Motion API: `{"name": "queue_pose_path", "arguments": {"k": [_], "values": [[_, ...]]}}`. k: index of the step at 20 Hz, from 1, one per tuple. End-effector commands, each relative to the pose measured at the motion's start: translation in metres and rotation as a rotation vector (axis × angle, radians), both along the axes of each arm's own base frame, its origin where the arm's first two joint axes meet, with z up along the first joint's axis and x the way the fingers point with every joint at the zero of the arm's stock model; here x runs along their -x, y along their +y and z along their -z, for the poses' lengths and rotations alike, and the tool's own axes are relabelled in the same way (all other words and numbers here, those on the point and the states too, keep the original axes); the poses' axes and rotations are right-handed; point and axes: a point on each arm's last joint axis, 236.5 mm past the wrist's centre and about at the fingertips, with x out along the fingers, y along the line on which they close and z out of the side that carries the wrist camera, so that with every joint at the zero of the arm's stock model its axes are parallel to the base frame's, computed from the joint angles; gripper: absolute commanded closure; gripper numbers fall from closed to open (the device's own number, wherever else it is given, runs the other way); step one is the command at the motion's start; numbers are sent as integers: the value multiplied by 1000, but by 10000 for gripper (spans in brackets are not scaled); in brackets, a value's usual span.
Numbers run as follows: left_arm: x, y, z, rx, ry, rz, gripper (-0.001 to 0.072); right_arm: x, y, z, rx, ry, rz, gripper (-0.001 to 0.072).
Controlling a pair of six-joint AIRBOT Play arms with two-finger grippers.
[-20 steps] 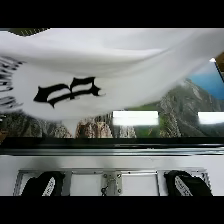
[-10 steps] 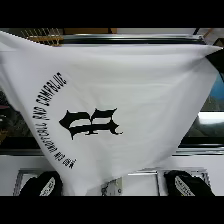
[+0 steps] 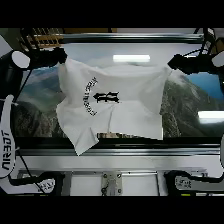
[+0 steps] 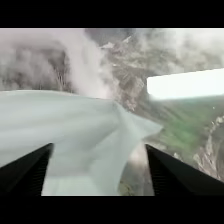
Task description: Fold the clothes and pants, and hang the long-sleeved shirts on hangers.
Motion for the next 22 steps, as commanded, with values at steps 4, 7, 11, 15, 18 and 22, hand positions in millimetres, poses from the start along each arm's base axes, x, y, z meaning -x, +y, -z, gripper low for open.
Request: {"name": "queue_pose_path", "arguments": {"k": [4, 7, 11, 15, 18, 22], "values": [[-3, 47, 43, 6, 230, -31, 20, -9, -30, -13, -66, -59, 84, 1], [46, 95, 58, 22, 325, -118, 20, 40, -24, -35, -17, -26, 3, 3], [152, 118, 136, 56, 541, -191, 20, 127, 7, -24, -21, 69, -73, 3], [243, 120, 217, 129, 724, -276, 20, 191, 32, 0, -53, 106, -101, 3], [262, 108, 249, 215, 740, -282, 20, 214, 44, 6, -84, 97, -111, 3], [258, 98, 273, 286, 760, -293, 20, 224, 55, -4, -109, 65, -131, 3]]}}
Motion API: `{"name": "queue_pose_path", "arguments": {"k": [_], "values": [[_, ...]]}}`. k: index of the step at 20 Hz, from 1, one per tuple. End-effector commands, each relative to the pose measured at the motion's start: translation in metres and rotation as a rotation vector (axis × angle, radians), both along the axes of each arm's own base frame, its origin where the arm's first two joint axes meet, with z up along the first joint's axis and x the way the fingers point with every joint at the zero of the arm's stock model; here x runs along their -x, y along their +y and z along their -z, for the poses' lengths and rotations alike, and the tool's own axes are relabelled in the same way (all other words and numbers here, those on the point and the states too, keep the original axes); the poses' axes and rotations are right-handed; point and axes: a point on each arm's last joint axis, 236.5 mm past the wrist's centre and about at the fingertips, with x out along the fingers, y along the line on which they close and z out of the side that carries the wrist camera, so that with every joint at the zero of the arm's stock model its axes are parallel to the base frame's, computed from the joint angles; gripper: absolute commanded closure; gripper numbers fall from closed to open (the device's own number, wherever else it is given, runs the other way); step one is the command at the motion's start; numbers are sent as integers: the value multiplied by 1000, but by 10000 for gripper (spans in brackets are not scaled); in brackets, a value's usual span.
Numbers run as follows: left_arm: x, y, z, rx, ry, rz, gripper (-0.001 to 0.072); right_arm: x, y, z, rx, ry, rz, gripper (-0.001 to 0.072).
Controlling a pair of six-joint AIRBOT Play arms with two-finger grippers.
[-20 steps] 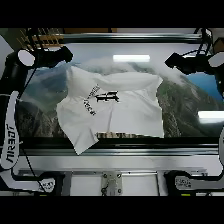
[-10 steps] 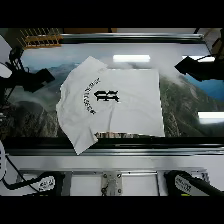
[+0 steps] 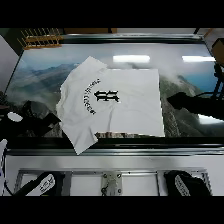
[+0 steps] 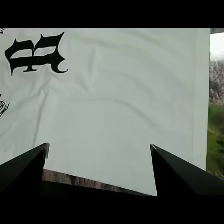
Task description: Fold the clothes and pants, and hang the long-sleeved shirts on hangers.
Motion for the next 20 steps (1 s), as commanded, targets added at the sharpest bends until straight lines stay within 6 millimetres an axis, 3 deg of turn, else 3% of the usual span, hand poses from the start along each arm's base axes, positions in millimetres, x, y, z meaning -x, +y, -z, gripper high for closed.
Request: {"name": "queue_pose_path", "arguments": {"k": [1, 6, 7, 10, 11, 14, 18, 20], "values": [[-2, -15, 20, 71, -3, -17, 20, 12, 11, -4, -32, -16, -16, 3], [-11, -53, 29, 96, 32, 112, 21, 12, 11, -4, -31, -15, -16, 3], [-14, -60, 28, 95, 29, 139, 116, 12, 11, -4, -31, -15, -16, 3], [-24, -69, 18, 86, 1, 174, 657, 12, 9, -3, -27, -14, -14, 3], [-27, -69, 16, 88, -3, 176, 701, 12, 7, -3, -26, -12, -7, 3], [-15, -72, 13, 92, 29, 214, 701, 26, -15, 19, 16, 95, 50, 3], [8, -67, 7, 44, -6, 213, 701, 83, -71, 102, 63, 434, 303, 3], [17, -65, 0, 16, -36, 224, 701, 106, -83, 144, -3, 550, 455, 3]]}}
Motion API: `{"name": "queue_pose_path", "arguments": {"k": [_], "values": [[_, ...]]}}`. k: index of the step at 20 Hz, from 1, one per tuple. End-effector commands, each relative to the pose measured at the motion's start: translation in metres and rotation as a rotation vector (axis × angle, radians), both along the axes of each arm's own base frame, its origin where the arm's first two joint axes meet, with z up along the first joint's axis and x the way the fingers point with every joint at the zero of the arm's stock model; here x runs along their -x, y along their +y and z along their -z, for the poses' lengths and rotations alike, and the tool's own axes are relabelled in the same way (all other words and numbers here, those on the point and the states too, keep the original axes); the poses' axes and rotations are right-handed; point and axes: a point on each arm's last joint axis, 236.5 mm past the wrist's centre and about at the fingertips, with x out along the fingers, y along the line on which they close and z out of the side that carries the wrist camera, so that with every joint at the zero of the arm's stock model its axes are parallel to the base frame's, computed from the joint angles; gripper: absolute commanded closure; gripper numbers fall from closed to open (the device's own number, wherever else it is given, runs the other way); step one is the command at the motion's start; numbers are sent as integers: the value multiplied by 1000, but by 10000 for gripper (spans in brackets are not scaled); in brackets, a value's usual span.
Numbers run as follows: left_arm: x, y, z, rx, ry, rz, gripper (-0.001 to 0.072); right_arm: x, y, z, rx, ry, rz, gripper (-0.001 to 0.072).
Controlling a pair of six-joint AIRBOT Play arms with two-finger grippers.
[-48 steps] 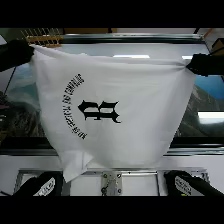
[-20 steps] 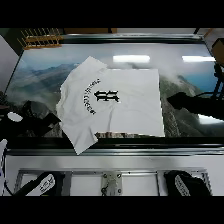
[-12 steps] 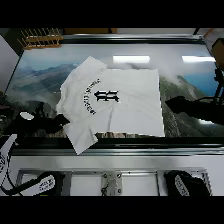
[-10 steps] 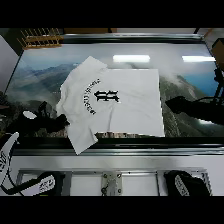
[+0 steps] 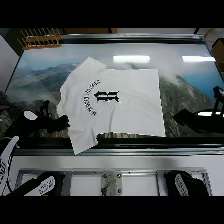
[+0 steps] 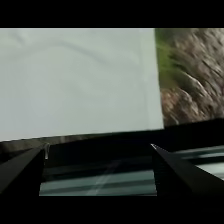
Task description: Fold the clothes and pants, and hang the long-sleeved shirts on hangers.
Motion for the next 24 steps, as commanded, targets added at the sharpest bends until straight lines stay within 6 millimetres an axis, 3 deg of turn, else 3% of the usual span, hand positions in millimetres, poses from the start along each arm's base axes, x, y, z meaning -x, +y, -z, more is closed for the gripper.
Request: {"name": "queue_pose_path", "arguments": {"k": [1, 4, 6, 8, 9, 10, 11, 13, 18, 24], "values": [[15, 2, -11, -35, -46, 15, 701, 47, -24, 72, -65, 227, 286, 3], [19, -5, -21, -52, -94, 46, 701, 46, -9, 115, -204, 225, 441, 3], [17, -10, -27, -63, -128, 65, 701, 35, 0, 130, -296, 167, 523, 3], [13, -10, -34, -75, -165, 67, 701, 26, -5, 140, -315, 107, 595, 12], [11, -9, -36, -79, -178, 63, 701, 23, -9, 143, -305, 83, 611, 47], [9, -8, -39, -84, -191, 60, 701, 19, -10, 144, -287, 62, 601, 163], [8, -8, -40, -85, -199, 57, 701, 13, -11, 143, -262, 29, 568, 226], [8, -7, -40, -86, -198, 57, 701, 3, -6, 146, -249, 9, 540, 226], [10, -8, -39, -82, -191, 61, 701, 4, 15, 175, -224, 97, 469, 223], [12, -9, -39, -78, -183, 65, 701, -18, 28, 182, -204, 35, 457, 224]]}}
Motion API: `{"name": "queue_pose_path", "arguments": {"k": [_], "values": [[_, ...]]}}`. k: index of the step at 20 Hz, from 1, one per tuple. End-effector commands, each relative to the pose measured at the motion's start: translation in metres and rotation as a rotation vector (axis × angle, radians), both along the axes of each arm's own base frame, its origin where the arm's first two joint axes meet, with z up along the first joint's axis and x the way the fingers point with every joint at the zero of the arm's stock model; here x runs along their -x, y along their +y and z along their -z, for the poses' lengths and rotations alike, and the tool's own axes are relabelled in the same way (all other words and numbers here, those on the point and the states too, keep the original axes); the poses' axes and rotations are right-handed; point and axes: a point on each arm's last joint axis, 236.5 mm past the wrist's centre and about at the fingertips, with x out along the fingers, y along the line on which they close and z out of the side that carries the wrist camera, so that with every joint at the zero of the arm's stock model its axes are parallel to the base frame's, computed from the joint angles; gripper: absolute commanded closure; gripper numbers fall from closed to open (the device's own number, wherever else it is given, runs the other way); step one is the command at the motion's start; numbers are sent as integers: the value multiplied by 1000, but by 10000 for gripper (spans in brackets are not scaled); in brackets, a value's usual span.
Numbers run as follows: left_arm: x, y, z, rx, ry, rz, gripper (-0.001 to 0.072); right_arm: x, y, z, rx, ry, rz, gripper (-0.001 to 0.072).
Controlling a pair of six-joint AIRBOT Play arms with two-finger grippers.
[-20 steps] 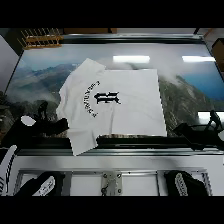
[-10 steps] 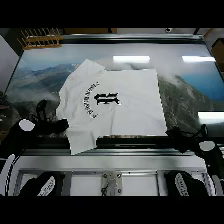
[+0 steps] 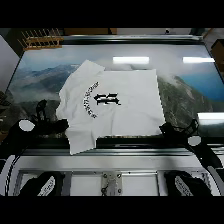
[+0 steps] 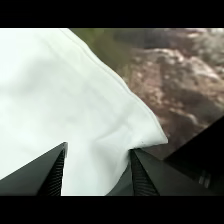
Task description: Fold the clothes and pants, and hang the long-sleeved shirts on hangers.
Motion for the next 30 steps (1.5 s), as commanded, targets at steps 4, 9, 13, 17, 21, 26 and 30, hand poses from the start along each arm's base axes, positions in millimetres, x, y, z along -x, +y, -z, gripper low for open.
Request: {"name": "queue_pose_path", "arguments": {"k": [4, 9, 13, 17, 21, 26, 30], "values": [[2, -1, 0, 3, 5, 5, 701, -17, 14, -1, 73, -43, -140, 589], [-21, 9, -31, 3, -55, -17, 701, -62, 11, -65, 213, -134, -386, 706], [-70, 25, -181, -35, -341, 7, 701, -125, -14, -237, 474, -367, -503, 706], [-48, 12, -392, -123, -836, 18, 701, -120, -9, -459, 640, -768, -439, 706], [47, -14, -529, -173, -1235, 38, 701, -49, 0, -584, 749, -1050, -362, 706], [129, -28, -592, -163, -1448, 21, 701, 28, 9, -625, 804, -1186, -320, 706], [111, -27, -590, -138, -1393, 23, 701, 37, 13, -613, 784, -1142, -348, 707]]}}
